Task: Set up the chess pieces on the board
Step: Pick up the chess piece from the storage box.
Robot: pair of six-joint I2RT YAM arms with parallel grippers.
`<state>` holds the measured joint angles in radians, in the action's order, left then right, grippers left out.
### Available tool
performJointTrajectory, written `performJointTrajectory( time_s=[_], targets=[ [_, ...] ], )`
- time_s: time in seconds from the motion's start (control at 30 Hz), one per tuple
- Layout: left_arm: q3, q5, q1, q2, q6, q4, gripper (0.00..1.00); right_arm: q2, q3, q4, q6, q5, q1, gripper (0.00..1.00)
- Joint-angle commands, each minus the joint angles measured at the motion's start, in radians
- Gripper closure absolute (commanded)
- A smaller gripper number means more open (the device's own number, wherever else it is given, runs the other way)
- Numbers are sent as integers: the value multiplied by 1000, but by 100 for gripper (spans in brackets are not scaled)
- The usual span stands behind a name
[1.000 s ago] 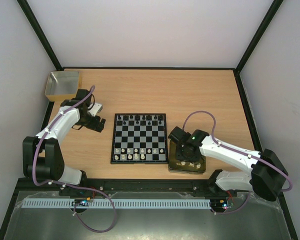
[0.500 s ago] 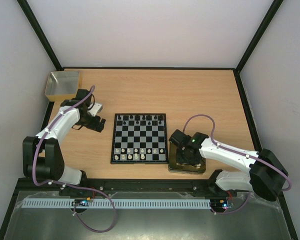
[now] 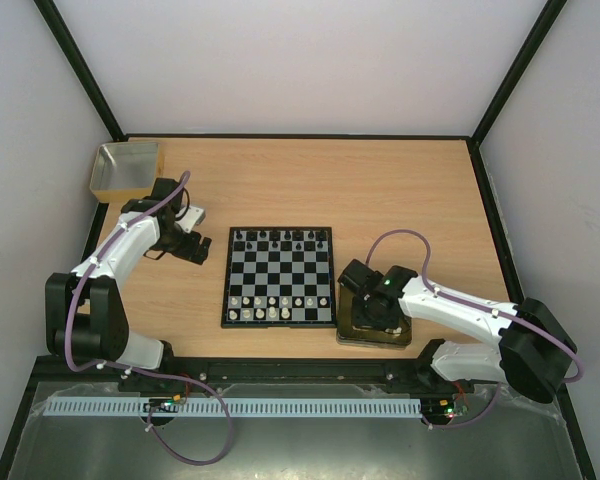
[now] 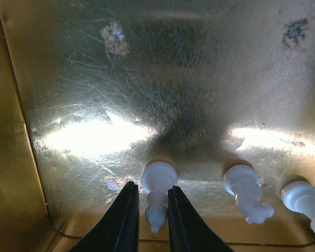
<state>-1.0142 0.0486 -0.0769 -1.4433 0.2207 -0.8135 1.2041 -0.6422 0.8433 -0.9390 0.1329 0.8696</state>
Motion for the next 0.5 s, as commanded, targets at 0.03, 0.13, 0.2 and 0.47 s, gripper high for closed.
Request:
performJointTrajectory(
  time_s=[0.03,0.13,0.2,0.47],
  targets=[
    [3,7,8,2,6,-22,1,-4,11,1,-4,-16,-3,91],
    [2,7,8,1,6,-22,1,-2,6,7,0,-24,-3,91],
    [2,7,8,-1,6,-23,1,0,10,2,-1,-22,-4,91],
    [2,4,8,2,5,-21,1,11,-9,7,1,-34,-3,92]
  ],
)
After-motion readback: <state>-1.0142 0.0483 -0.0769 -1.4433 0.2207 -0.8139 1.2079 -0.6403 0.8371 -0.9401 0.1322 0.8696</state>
